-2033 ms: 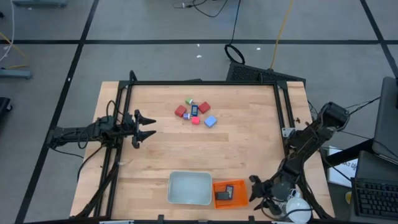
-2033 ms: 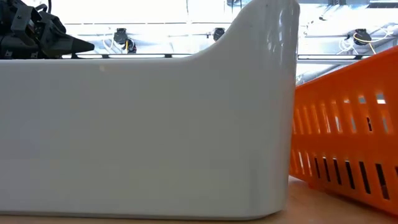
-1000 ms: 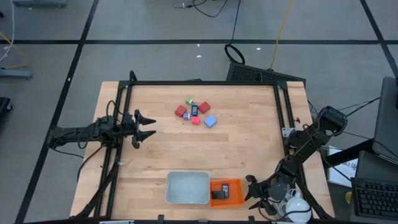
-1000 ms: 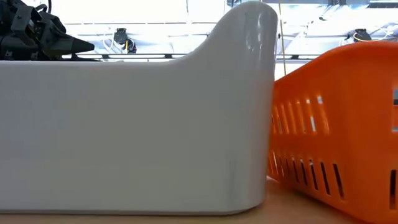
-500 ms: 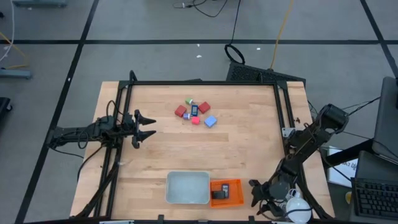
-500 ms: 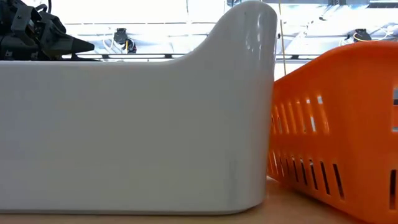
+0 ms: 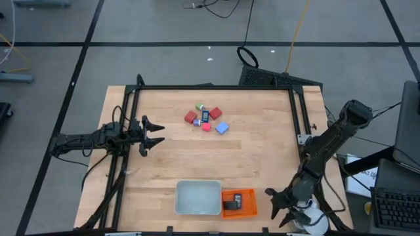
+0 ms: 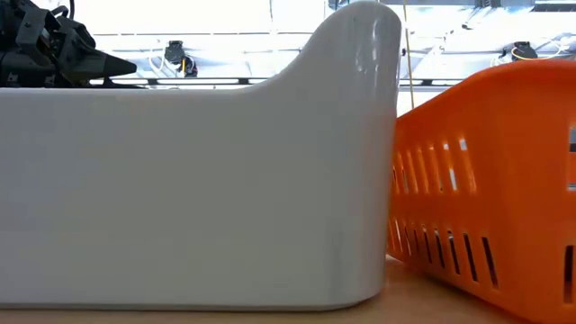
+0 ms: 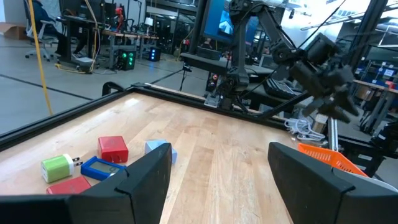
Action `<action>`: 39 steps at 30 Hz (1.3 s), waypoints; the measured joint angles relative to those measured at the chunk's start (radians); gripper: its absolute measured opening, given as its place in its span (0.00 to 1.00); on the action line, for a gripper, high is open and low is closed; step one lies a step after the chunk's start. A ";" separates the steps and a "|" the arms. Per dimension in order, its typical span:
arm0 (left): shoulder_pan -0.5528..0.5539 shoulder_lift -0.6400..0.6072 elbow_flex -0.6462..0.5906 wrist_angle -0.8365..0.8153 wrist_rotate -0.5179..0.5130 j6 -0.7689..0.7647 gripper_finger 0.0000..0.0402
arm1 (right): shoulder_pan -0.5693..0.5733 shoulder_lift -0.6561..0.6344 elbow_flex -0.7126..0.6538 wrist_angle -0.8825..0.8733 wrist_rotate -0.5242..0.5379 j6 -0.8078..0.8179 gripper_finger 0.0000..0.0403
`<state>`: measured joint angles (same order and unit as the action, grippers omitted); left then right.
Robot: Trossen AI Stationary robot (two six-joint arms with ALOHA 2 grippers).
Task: Pick & Place Office items
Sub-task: Put the left red charger adapter into the gray bin
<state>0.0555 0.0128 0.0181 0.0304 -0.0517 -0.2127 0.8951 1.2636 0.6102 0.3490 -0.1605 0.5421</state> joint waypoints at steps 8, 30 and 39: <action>0.000 0.000 0.000 0.000 0.000 0.000 0.67 | 0.000 -0.137 0.000 -0.010 0.002 -0.185 0.42; 0.000 0.000 0.000 0.000 0.000 0.000 0.67 | 0.000 -0.485 -0.238 -0.047 0.576 -0.243 0.42; 0.000 0.000 0.000 0.000 0.000 0.000 0.68 | 0.000 -0.537 -0.382 0.204 0.899 -0.310 0.42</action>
<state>0.0555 0.0130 0.0179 0.0305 -0.0521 -0.2129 0.8951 0.7265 0.2280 0.5531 0.7386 0.2319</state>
